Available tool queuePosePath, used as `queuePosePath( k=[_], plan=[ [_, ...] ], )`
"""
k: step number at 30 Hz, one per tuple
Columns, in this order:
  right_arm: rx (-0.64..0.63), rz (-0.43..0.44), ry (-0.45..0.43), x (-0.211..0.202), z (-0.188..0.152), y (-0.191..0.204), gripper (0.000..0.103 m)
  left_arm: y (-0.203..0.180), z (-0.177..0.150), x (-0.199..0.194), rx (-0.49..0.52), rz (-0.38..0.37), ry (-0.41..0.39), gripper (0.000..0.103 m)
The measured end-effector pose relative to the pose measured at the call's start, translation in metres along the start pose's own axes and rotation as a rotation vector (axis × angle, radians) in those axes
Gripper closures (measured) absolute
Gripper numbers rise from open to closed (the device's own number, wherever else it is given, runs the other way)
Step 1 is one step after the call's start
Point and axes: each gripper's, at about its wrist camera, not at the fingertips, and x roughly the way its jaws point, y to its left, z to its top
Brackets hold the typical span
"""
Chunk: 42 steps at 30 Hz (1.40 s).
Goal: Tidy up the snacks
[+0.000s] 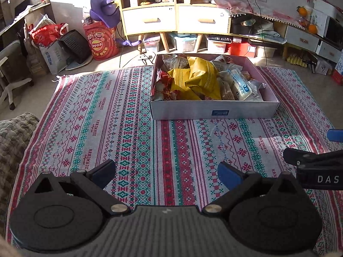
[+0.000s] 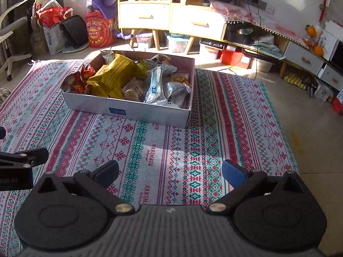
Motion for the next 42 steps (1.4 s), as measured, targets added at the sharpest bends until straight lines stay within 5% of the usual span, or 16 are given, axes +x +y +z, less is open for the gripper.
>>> queuePosePath(
  k=[42],
  plan=[
    [-0.007,0.0,0.005,-0.0014,-0.0028,0.0046,0.001,-0.0005,-0.0028,0.001,0.005,-0.013,0.023,0.0]
  ],
)
